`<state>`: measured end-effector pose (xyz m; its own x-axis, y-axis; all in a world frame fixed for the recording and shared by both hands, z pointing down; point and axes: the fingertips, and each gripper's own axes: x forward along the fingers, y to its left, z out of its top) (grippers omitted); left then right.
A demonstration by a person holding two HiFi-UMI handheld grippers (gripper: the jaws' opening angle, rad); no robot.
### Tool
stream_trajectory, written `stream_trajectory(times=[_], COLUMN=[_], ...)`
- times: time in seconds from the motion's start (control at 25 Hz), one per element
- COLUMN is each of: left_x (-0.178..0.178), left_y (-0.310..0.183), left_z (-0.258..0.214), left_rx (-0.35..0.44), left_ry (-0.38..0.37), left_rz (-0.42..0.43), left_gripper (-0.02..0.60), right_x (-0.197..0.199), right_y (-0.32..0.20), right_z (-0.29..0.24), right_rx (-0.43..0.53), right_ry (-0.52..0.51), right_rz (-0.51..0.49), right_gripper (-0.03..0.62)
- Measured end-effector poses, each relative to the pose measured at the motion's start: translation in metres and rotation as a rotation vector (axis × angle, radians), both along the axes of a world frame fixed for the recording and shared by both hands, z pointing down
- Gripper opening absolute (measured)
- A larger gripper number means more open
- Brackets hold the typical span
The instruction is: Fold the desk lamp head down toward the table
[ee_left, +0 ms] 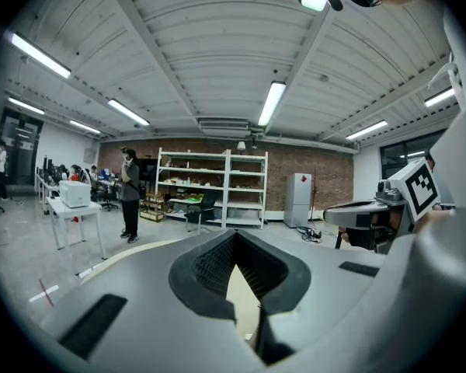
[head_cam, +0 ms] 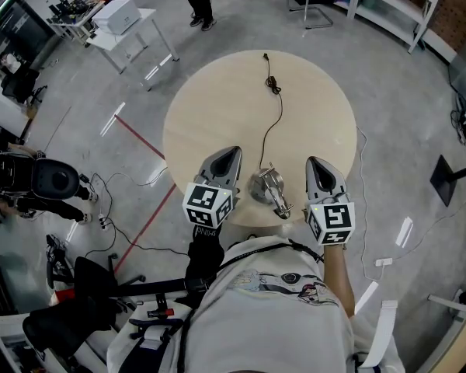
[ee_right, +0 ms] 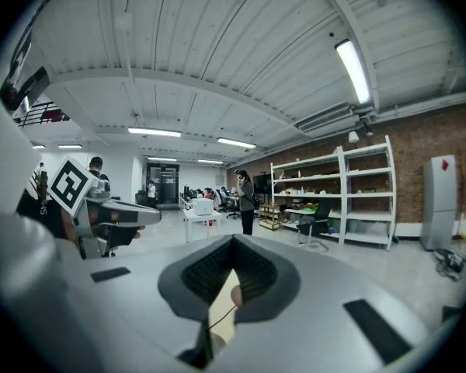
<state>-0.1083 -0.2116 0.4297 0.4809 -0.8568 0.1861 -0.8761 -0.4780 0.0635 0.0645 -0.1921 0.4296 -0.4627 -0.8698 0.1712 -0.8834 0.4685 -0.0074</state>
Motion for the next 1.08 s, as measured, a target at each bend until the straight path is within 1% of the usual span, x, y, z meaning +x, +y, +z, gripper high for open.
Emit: stream_trajectory(times=[0.36,1.08], left_x=[-0.003,-0.009], left_y=[0.001,0.008], left_z=[-0.002,0.005], left_rx=[0.004,-0.016], left_ry=[0.003,0.001], left_rz=[-0.003,-0.03], left_gripper=[-0.002,-0.002], right_x=[-0.004,-0.004], right_y=[0.002,0.003], right_z=[-0.001,0.008], right_rx=[0.004,-0.02], right_ry=[0.008,0.002], right_rz=[-0.012,-0.024], right_gripper=[0.005,0.005])
